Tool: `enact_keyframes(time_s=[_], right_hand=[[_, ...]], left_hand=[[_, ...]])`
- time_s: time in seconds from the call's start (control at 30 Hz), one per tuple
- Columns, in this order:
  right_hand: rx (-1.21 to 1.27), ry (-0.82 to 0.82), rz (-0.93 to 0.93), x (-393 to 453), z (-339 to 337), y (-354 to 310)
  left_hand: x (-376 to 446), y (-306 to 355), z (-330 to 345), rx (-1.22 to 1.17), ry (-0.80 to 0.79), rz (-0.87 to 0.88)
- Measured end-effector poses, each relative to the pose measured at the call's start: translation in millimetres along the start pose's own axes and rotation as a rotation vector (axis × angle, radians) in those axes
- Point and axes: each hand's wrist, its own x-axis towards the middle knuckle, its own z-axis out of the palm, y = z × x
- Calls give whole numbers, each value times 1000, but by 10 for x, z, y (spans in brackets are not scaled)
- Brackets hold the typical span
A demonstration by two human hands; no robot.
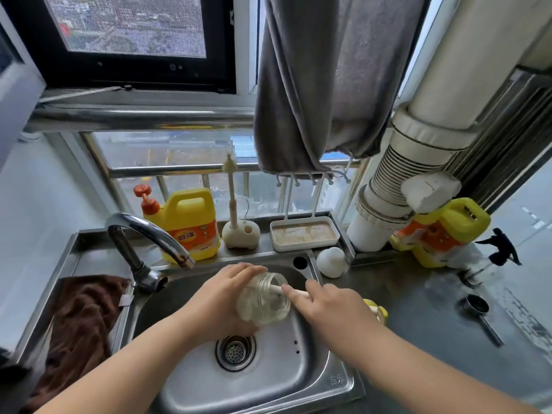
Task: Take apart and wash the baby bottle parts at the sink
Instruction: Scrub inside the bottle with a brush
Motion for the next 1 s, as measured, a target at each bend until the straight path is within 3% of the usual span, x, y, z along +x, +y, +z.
enact_keyframes(time_s=[0.13,0.2,0.33,0.43,0.53,0.63,0.77,0.9,1.0], right_hand=[[168,-63,79,42,-125,-129],[436,-253,122,58,-132,-96],[910,-462,151,86,-219,-31],[1401,-612,275,23,-258,-6],[1698,-563,421,-1,-262,9],[1796,-537,430,6,-272,-57],[1520,-547,282,-12,-251,-156],[849,-406,110,43,-241,-114],[312,-290,71,107,-298,-155]], left_hand=[[7,2,-5,181,106,129],[-3,-24,9,260,129,192],[-42,-49,51,303,203,312],[-67,-97,35,363,207,316],[-90,-127,-9,356,205,241],[-78,-105,-18,371,198,242],[-77,-86,-27,334,209,308],[-73,-79,-33,325,184,306],[-94,-99,-27,266,105,205]])
